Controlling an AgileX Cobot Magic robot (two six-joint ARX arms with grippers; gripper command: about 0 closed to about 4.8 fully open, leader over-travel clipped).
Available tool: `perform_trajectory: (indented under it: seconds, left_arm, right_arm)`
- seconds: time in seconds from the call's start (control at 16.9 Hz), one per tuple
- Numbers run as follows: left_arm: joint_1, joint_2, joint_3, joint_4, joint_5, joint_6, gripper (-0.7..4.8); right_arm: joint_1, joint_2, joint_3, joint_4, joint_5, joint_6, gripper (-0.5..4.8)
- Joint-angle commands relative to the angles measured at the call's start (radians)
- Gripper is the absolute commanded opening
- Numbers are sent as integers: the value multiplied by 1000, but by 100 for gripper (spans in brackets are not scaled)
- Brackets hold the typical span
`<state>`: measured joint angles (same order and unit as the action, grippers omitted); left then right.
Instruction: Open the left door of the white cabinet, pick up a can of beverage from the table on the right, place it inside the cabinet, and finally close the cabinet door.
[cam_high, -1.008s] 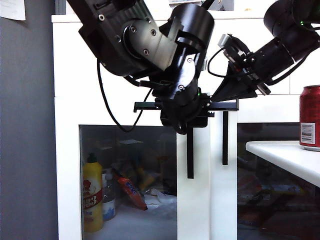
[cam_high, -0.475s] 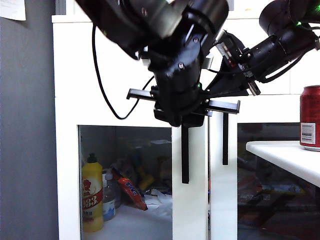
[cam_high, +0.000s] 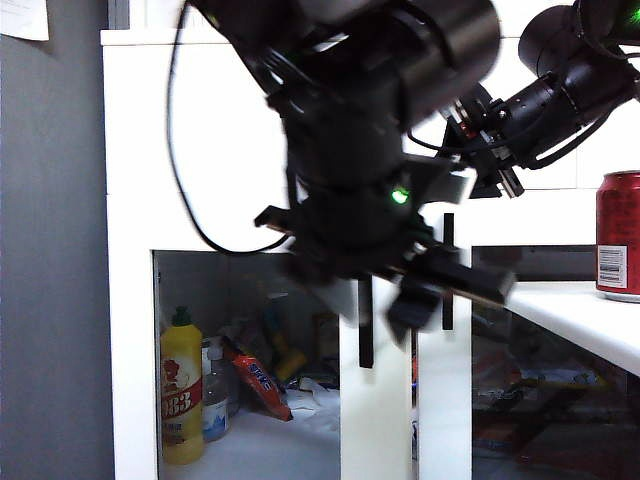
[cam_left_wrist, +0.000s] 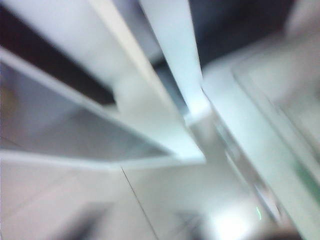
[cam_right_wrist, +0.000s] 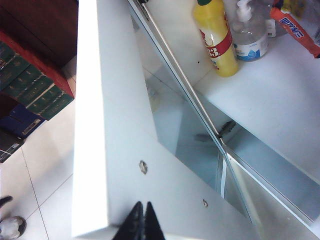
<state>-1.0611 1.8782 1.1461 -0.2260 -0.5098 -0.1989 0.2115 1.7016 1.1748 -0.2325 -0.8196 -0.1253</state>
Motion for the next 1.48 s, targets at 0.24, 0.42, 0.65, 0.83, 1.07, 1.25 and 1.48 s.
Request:
perform_trajectory:
  seconds: [0.24, 0.42, 0.65, 0.83, 1.07, 1.25, 1.48]
  left_arm:
    - [-54, -209, -18, -239, 110, 5, 479]
    - [-76, -380, -18, -327, 141, 2, 479]
    - [-76, -586, -18, -395, 219, -22, 479]
    - [-76, -653, -18, -513, 250, -26, 479]
    - [-76, -780, -18, -591, 314, -52, 479]
    - [-76, -874, -18, -617, 382, -63, 479]
    - [-76, -974, -18, -663, 402, -64, 479]
  right_arm:
    - [11, -4, 1, -25, -63, -4, -1]
    - [16, -4, 1, -26, -77, 2, -1]
    - [96, -4, 1, -26, -69, 2, -1]
    - [163, -4, 1, -27, -68, 6, -1]
    - [237, -4, 1, -52, -55, 20, -1]
    - [301, -4, 1, -55, -52, 21, -1]
    - [427, -4, 1, -24, -1, 26, -1]
